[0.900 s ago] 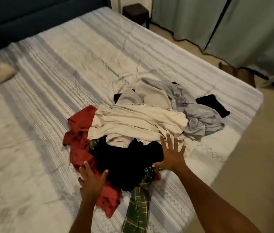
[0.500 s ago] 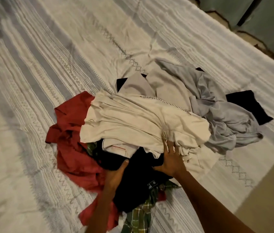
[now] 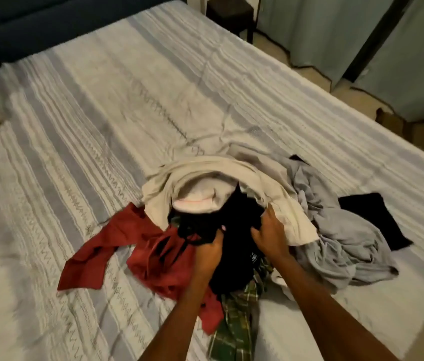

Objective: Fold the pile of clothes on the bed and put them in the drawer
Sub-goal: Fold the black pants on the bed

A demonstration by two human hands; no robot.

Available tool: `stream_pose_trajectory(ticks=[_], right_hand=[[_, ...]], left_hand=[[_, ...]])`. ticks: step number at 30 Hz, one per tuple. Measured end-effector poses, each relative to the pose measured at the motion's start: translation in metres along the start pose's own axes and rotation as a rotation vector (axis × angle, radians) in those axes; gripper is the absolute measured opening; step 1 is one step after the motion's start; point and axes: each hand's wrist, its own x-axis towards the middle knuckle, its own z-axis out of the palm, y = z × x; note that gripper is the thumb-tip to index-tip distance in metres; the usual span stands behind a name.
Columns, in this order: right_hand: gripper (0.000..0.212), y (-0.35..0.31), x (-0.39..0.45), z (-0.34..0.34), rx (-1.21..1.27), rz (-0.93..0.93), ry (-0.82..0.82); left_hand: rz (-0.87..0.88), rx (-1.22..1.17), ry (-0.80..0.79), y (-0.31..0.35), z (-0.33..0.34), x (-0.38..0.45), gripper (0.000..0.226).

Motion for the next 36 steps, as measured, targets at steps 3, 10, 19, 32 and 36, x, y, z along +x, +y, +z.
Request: stream_pose_trajectory(ticks=[3,10,19,32,36], right_hand=[[0.061,-0.033,0.066,-0.047,0.113,-0.054,0.138],[0.064,-0.11,0.201,-0.162,0.161,-0.203,0.48],[0.078,-0.084,0.299,-0.189,-0.275,0.064,0.195],[0.077,0.118,0.113,-0.044,-0.404,0.354,-0.138],[0.09,0.178,0.077,-0.026,-0.401,0.542,-0.19]], left_hand=[[0.164,-0.049,0.033,0.083,0.009,0.046,0.045],[0.537,-0.108,0.099,0.256,0.027,0.122,0.051],[0.378,0.343,-0.042,0.279,0.024,0.227,0.091],[0.491,1.009,-0.398,0.03,0.07,0.156,0.076],[0.516,1.16,-0.441,0.003,0.122,0.152,0.085]])
